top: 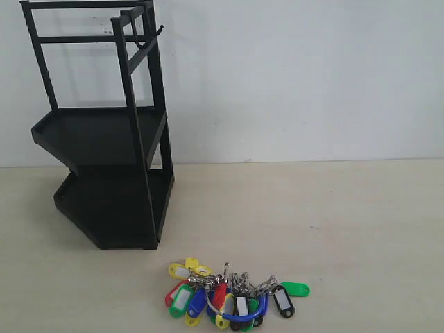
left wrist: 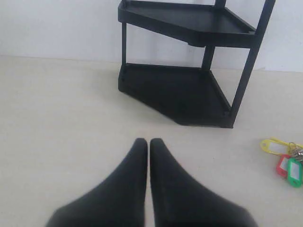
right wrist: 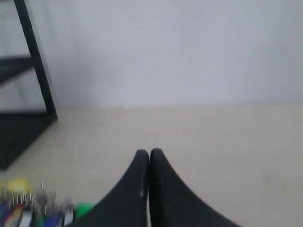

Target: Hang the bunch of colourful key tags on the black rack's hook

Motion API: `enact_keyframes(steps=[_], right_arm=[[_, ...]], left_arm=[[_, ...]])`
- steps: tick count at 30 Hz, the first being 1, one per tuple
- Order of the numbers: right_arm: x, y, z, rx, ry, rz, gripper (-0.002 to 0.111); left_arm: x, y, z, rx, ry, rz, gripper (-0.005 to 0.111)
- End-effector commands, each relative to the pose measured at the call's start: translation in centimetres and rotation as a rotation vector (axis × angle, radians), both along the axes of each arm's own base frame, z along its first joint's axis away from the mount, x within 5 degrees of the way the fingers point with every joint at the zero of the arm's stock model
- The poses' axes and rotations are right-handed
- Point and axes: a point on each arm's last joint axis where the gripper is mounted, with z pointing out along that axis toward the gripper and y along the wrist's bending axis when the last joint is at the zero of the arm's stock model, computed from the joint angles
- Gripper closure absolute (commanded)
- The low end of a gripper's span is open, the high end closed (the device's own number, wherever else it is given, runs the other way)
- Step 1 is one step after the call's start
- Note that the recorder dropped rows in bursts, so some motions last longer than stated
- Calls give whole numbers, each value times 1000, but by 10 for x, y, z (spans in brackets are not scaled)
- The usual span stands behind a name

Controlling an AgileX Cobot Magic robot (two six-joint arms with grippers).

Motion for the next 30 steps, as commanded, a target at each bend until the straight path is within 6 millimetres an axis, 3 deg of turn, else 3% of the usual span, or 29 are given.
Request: enact_keyframes(steps=[1,8,13,16,21,25,27,30], right_arm=[[-8,-3,36,23,-400,-35,108],[-26,-6,63,51,-766,-57,108],[-44,-9,78,163,-1023,-23,108],[-48,-10,85,183,-1049,-30,108],[-44,-7,128,180,-814,-5,108],[-16,-3,156,213,-500,17,108],[2,-1,161,235,-293,21,108],[31,3,153,224,57,9,108]], left_arm=[[0,0,1,8,-11,0,102],[0,0,1,8,-11,0,102],[0,0,1,8,-11,0,102],[0,0,1,8,-11,0,102],[0,0,1,8,-11,0,102],[0,0,1,8,-11,0,102],[0,0,1,8,-11,0,102],[0,0,1,8,-11,0,102]])
